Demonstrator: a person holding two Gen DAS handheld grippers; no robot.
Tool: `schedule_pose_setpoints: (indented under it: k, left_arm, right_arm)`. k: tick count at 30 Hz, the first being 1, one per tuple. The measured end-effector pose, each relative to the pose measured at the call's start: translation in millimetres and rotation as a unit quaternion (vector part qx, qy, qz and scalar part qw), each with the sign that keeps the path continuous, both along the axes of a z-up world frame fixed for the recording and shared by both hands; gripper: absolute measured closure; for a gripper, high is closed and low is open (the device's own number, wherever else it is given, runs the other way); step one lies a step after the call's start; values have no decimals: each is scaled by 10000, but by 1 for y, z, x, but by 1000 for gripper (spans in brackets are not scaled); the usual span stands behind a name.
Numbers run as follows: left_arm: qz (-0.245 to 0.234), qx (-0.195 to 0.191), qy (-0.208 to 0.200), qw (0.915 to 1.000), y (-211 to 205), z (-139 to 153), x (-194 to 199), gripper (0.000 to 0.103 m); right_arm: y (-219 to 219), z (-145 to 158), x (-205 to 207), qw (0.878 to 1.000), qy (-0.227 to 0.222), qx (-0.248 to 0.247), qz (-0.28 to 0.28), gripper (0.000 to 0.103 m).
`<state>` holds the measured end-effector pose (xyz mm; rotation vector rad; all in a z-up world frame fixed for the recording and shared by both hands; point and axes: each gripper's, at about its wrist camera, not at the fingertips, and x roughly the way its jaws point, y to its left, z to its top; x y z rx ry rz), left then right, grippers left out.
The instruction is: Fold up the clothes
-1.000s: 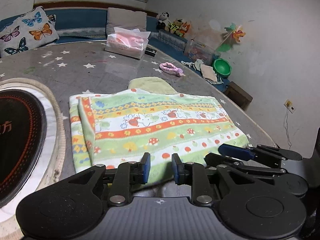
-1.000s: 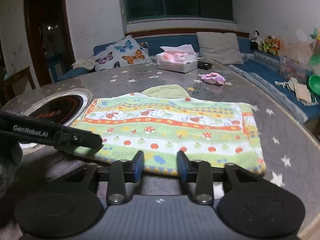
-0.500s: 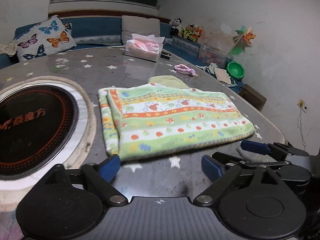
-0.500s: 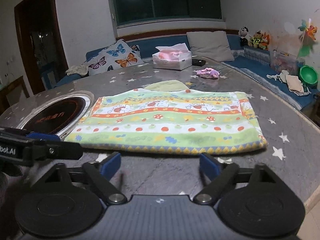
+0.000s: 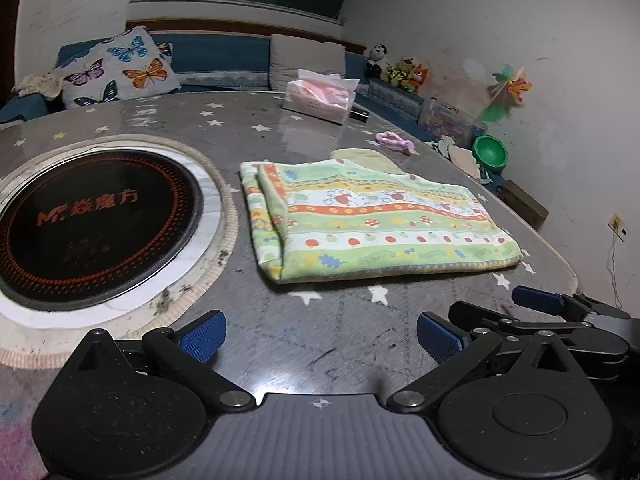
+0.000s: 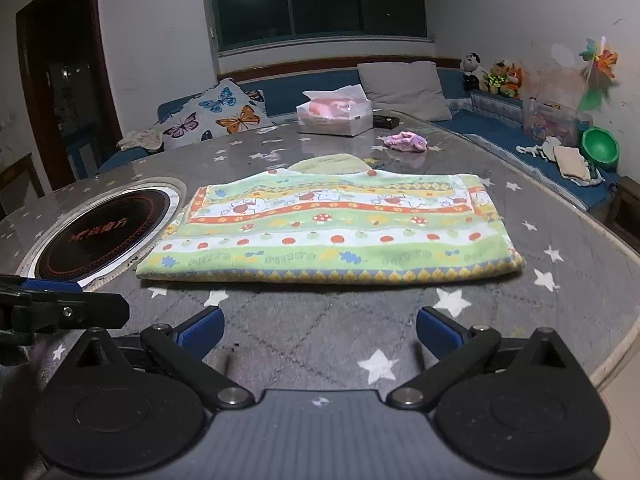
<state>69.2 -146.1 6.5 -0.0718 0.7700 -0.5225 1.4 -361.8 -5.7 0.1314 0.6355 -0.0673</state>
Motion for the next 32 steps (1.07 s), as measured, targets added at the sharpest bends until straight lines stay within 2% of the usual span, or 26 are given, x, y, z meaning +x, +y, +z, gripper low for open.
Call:
schedule_pose_setpoints:
  k: [13, 32]
  left_arm:
    - [11, 180, -18, 9998, 2, -2, -14, 0]
    - [29, 276, -134, 9995, -3, 2, -28, 0]
  right_arm:
    - [10, 3, -7, 9998, 24, -143, -140, 0]
    - [13, 4, -18, 9998, -11, -104, -155, 0]
